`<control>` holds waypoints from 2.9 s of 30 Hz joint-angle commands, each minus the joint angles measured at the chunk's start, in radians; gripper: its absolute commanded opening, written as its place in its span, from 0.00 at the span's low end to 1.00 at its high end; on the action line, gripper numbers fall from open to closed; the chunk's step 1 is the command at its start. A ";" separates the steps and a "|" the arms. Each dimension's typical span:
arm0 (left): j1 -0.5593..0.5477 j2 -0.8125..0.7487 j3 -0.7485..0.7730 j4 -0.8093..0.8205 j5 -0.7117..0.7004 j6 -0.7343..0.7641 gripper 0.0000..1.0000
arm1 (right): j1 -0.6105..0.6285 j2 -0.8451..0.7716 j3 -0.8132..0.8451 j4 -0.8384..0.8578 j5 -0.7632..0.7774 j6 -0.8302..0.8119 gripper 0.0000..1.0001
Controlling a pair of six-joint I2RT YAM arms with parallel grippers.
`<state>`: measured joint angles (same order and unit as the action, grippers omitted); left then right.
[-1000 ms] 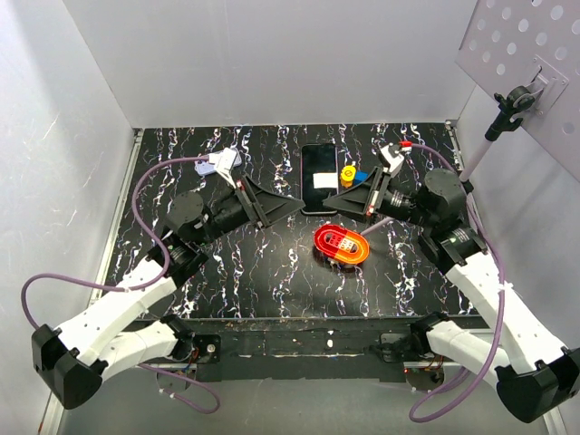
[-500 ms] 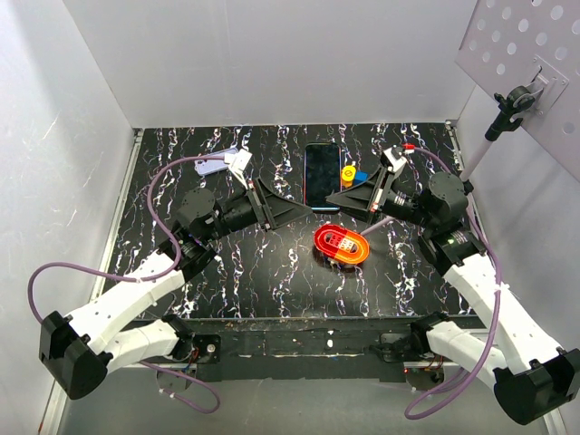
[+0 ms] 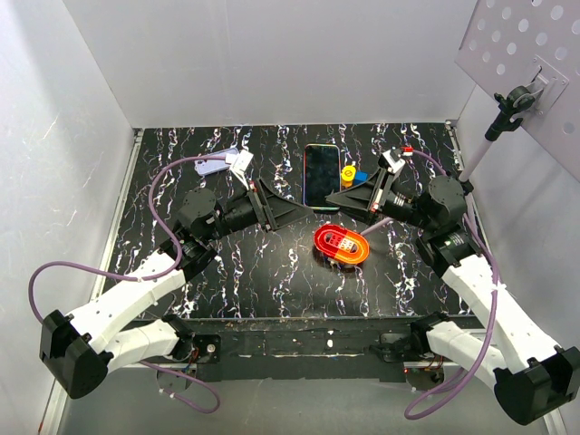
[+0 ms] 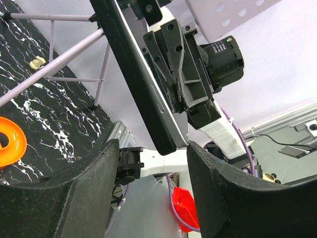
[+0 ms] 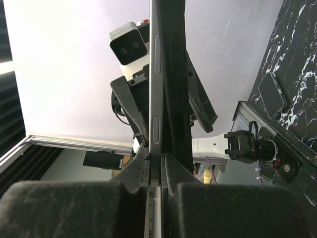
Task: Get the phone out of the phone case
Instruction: Remove the phone case from the phone, then place the phone case at the center of the board.
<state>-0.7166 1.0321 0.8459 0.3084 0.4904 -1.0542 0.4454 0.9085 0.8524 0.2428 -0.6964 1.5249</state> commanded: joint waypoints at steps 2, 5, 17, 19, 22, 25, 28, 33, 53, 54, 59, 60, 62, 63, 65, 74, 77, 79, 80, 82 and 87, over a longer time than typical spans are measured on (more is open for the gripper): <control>-0.003 -0.018 -0.008 -0.011 0.007 0.031 0.56 | -0.001 -0.019 0.001 0.179 -0.015 0.049 0.01; -0.003 -0.018 -0.008 -0.006 0.011 0.034 0.57 | -0.001 -0.019 -0.003 0.182 -0.014 0.049 0.01; -0.003 0.049 0.054 -0.146 -0.118 -0.027 0.40 | -0.001 -0.029 -0.026 0.185 -0.029 0.032 0.01; -0.003 0.074 0.055 -0.092 -0.125 -0.056 0.40 | -0.001 -0.037 -0.030 0.167 -0.029 0.020 0.01; -0.001 0.132 0.070 0.010 -0.096 -0.093 0.41 | -0.001 -0.048 -0.041 0.153 -0.029 0.001 0.01; 0.000 0.183 0.105 0.061 -0.062 -0.109 0.40 | 0.001 -0.051 -0.059 0.148 -0.037 -0.011 0.01; 0.006 0.216 0.134 0.063 -0.058 -0.104 0.29 | 0.003 -0.059 -0.075 0.132 -0.043 -0.034 0.01; 0.098 0.209 0.162 -0.108 -0.085 -0.098 0.06 | 0.006 -0.098 -0.050 -0.060 -0.025 -0.178 0.01; 0.563 0.274 -0.179 -0.329 -0.673 -0.601 0.00 | 0.042 -0.163 -0.056 -0.313 0.041 -0.365 0.01; 0.563 0.333 -0.168 -0.268 -0.674 -0.624 0.00 | 0.042 -0.164 -0.059 -0.313 0.041 -0.364 0.01; 0.557 0.548 -0.076 -0.175 -0.732 -0.676 0.00 | 0.042 -0.186 -0.069 -0.339 0.058 -0.370 0.01; 0.556 0.578 -0.058 -0.187 -0.759 -0.691 0.00 | 0.042 -0.191 -0.070 -0.344 0.063 -0.373 0.01; 0.554 0.634 -0.027 -0.196 -0.783 -0.727 0.00 | 0.042 -0.198 -0.070 -0.356 0.075 -0.376 0.01; 0.556 0.675 -0.015 -0.190 -0.785 -0.745 0.00 | 0.042 -0.197 -0.072 -0.359 0.078 -0.374 0.01; 0.554 0.732 0.024 -0.196 -0.793 -0.762 0.00 | 0.042 -0.194 -0.072 -0.361 0.083 -0.374 0.01; 0.559 0.957 0.186 -0.166 -0.779 -0.796 0.05 | 0.042 -0.155 -0.073 -0.359 0.089 -0.365 0.01; 0.557 1.006 0.249 -0.190 -0.742 -0.793 0.18 | 0.041 -0.122 -0.066 -0.362 0.098 -0.379 0.01; 0.557 1.022 0.237 -0.129 -0.710 -0.814 0.34 | 0.041 -0.079 -0.059 -0.356 0.103 -0.393 0.01; 0.560 1.023 0.240 -0.132 -0.688 -0.822 0.45 | 0.041 -0.050 -0.058 -0.341 0.101 -0.394 0.01; 0.566 1.013 0.237 -0.134 -0.644 -0.819 0.65 | 0.039 0.019 -0.053 -0.300 0.089 -0.400 0.01; 0.583 0.913 0.119 -0.054 -0.518 -0.790 0.98 | 0.018 0.243 0.017 -0.252 0.061 -0.454 0.01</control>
<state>-0.1448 2.0113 1.0733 0.3031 -0.1490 -1.8835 0.4828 1.0260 0.7746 -0.1329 -0.6056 1.1316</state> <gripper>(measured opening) 0.949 0.088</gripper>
